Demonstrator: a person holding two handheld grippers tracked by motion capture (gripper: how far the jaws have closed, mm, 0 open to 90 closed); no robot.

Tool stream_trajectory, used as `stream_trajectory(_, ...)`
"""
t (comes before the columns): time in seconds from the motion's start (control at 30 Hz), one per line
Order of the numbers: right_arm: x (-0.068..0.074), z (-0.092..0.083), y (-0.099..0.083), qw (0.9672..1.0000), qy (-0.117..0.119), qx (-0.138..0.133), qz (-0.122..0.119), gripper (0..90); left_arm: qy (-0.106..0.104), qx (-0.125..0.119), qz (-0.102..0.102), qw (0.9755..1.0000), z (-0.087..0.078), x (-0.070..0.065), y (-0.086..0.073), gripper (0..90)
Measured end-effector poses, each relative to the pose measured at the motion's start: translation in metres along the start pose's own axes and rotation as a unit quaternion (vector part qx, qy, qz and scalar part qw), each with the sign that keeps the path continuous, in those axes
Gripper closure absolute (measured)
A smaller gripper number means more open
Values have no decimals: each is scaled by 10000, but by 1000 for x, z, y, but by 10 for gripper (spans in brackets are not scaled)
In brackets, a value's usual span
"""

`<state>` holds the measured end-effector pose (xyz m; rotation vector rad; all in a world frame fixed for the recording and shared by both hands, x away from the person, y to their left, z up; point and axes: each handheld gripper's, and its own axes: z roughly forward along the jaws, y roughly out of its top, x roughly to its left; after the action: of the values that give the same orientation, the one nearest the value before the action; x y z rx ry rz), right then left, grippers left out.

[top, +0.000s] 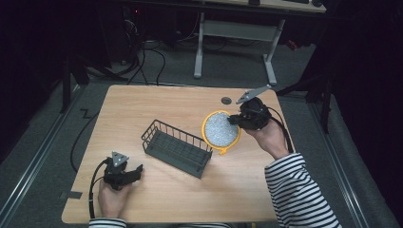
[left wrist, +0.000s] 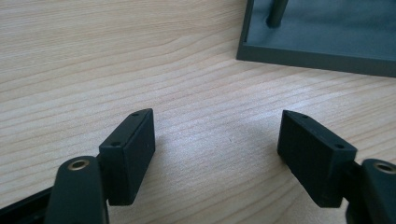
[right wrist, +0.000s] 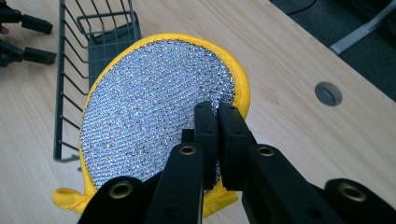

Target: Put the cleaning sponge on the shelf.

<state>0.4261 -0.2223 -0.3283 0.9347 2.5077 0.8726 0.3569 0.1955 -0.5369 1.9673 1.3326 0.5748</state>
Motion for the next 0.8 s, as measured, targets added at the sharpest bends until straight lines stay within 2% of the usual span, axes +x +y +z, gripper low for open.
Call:
stream_trajectory(0.2, 13, 14, 19, 9997, 45, 70, -227, 876, -14, -1, 3, 10000, 0, 0, 0, 277)
stream_trajectory(0.4, 24, 36, 34, 9992, 82, 169, -358, 875, -21, 2, 13, 10000, 0, 0, 0, 276)
stream_trajectory(0.8, 42, 72, 49, 9977, 36, 337, -589, 874, -23, 0, 11, 10000, 0, 0, 0, 276)
